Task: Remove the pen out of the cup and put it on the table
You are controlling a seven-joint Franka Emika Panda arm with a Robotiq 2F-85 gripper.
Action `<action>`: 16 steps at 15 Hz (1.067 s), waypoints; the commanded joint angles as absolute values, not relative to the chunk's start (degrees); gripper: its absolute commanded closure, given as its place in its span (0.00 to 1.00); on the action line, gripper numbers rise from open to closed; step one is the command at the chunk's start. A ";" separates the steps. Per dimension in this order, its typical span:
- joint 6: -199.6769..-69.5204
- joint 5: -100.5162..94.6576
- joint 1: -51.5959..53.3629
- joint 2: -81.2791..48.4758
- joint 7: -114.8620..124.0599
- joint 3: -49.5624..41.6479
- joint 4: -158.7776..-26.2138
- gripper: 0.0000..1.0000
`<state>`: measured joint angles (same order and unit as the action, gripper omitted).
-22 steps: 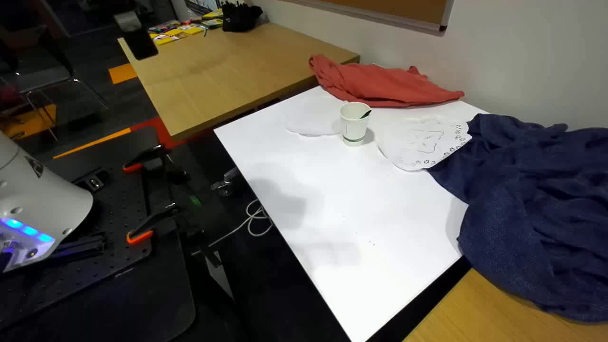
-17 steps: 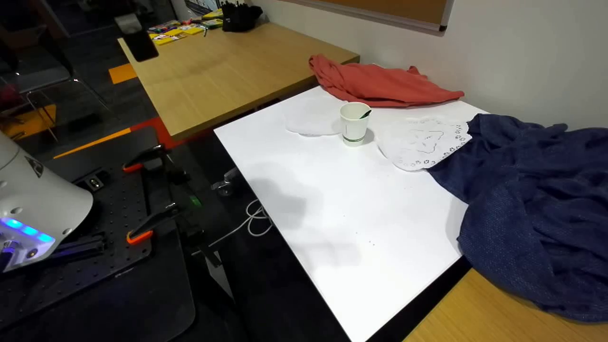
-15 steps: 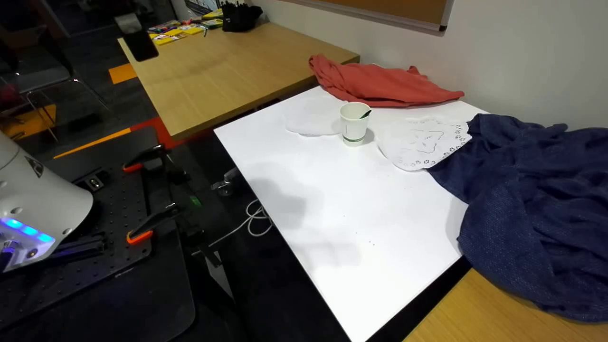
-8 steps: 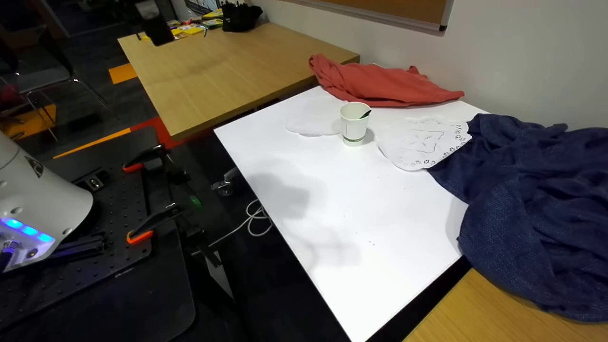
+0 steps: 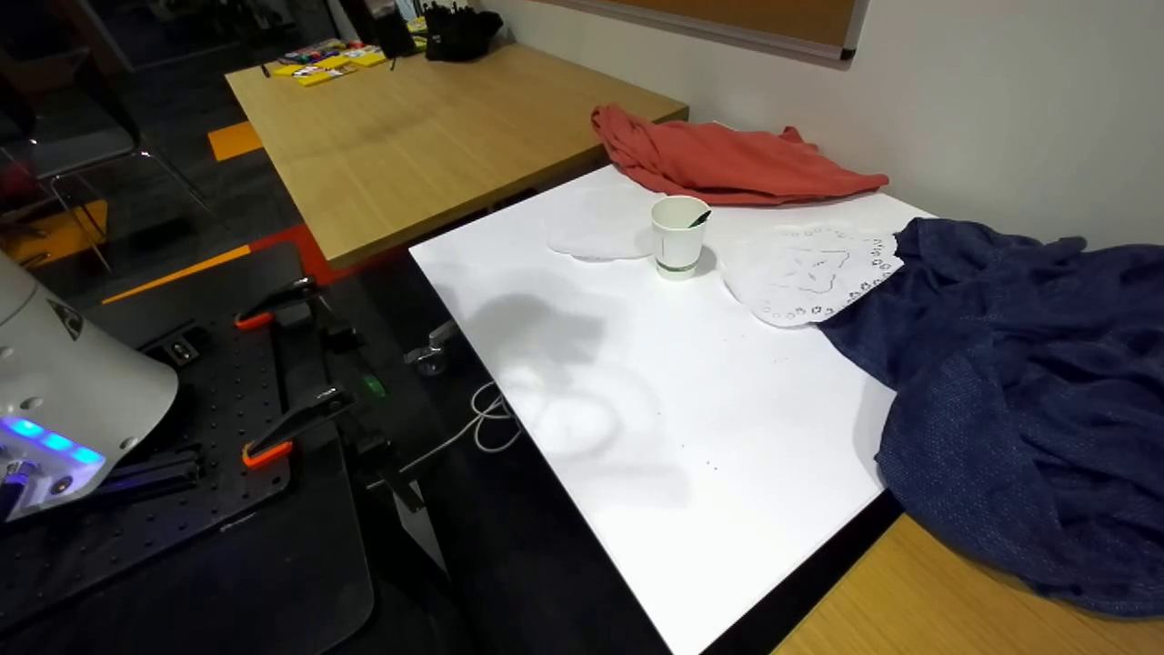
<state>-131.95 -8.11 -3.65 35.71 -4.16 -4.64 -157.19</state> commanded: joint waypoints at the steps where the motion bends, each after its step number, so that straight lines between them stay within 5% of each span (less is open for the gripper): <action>1: -136.25 -6.15 -3.37 27.55 3.08 -0.62 -152.89 0.00; 16: -148.41 -8.45 -2.27 -2.58 34.53 4.11 -131.57 0.00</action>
<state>-147.56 -7.41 -3.20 3.60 29.02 4.24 -136.99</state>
